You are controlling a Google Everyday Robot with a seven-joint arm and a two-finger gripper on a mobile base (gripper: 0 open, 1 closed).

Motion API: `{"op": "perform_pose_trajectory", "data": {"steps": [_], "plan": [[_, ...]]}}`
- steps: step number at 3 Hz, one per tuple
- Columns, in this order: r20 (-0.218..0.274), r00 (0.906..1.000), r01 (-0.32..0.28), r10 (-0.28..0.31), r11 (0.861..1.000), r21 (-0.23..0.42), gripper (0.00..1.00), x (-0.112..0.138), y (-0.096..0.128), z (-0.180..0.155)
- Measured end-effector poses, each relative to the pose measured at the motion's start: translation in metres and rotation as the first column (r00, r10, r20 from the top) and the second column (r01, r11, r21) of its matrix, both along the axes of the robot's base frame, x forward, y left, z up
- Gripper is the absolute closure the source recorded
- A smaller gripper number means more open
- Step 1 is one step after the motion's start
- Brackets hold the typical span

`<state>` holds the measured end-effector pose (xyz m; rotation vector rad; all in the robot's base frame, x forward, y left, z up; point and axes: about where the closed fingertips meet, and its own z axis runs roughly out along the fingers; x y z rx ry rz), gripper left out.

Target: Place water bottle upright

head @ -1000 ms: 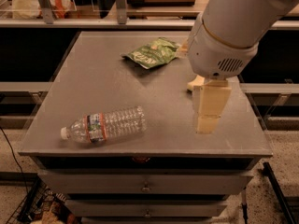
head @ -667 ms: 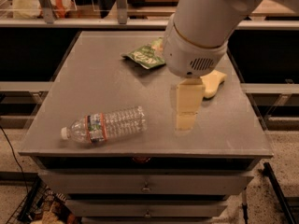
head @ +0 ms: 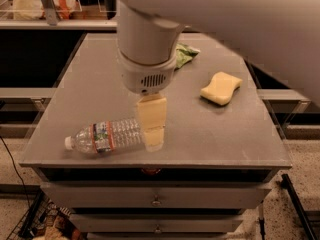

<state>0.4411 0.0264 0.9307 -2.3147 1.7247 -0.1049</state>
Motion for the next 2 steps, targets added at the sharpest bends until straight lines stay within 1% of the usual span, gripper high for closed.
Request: {"op": "perform_pose_trajectory", "data": {"steps": [1, 2], "plan": [[-0.030, 0.9995, 0.006, -0.009, 0.997, -0.081, 0.00, 0.004, 0.019, -0.024], [-0.076, 0.9951, 0.053, -0.063, 0.992, -0.118, 0.00, 0.010, 0.031, -0.038]]}}
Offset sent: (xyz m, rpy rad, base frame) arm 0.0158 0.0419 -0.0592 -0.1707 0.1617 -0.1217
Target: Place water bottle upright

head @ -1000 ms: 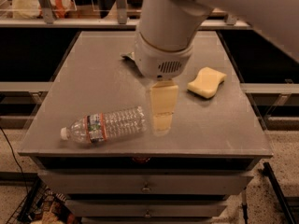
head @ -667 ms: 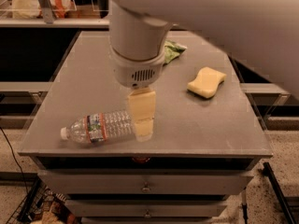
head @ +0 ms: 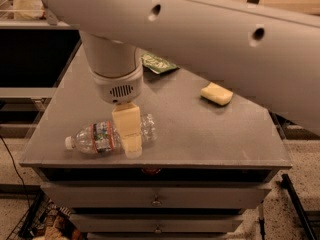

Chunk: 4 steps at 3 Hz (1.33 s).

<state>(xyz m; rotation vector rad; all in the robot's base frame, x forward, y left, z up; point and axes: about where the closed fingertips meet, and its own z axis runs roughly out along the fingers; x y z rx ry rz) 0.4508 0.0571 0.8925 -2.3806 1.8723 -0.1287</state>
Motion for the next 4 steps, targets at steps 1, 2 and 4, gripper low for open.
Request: {"op": "perform_pose_trajectory", "data": {"steps": [1, 2, 4], "plan": [[-0.037, 0.9975, 0.059, -0.059, 0.998, -0.013, 0.00, 0.003, 0.008, -0.009], [-0.066, 0.9910, 0.116, -0.116, 0.993, 0.004, 0.00, 0.004, 0.016, -0.018], [-0.073, 0.9878, 0.145, -0.137, 0.984, 0.106, 0.00, 0.000, 0.027, -0.031]]}}
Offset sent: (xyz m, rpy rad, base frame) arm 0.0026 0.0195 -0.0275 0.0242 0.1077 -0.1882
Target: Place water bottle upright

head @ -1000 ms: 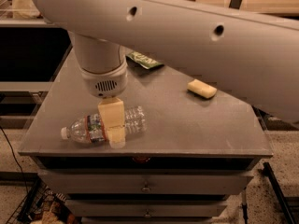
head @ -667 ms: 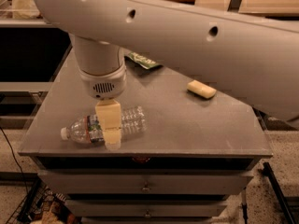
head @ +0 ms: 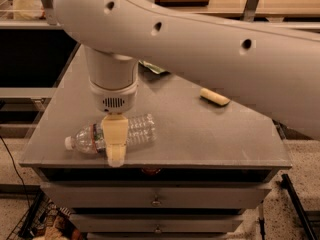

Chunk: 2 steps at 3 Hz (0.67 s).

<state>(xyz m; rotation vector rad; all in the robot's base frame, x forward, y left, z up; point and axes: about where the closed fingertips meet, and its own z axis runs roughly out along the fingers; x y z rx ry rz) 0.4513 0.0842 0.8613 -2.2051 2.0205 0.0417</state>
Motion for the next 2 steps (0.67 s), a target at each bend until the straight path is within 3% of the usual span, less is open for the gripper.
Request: {"op": "perform_pose_trajectory", "data": {"steps": [2], "plan": [[0.040, 0.9974, -0.063, 0.060, 0.996, 0.065, 0.00, -0.0021, 0.0081, -0.0055]]}}
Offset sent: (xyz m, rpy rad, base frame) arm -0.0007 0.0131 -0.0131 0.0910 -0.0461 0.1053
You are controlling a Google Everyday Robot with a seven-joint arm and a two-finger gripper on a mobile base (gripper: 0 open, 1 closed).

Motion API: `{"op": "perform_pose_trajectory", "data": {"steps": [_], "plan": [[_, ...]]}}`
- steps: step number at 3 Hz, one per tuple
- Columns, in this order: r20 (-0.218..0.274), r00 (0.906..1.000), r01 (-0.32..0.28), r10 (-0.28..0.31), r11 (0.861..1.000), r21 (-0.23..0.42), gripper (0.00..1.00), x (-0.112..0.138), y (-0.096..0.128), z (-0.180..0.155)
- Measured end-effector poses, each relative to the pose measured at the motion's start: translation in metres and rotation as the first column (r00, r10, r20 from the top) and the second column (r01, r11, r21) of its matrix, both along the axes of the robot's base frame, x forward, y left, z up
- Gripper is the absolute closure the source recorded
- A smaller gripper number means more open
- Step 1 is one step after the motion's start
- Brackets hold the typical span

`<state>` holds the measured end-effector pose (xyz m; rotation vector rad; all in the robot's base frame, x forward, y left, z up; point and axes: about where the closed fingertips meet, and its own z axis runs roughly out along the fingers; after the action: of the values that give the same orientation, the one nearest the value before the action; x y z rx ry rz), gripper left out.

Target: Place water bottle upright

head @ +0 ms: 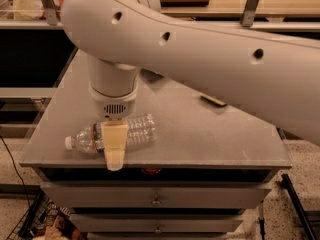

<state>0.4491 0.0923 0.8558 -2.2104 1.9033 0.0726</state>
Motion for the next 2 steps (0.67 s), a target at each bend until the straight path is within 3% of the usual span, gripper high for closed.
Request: {"op": "perform_pose_trajectory", "data": {"steps": [2], "plan": [[0.030, 0.9982, -0.051, 0.053, 0.998, -0.046, 0.00, 0.0051, 0.0076, -0.0076]]}}
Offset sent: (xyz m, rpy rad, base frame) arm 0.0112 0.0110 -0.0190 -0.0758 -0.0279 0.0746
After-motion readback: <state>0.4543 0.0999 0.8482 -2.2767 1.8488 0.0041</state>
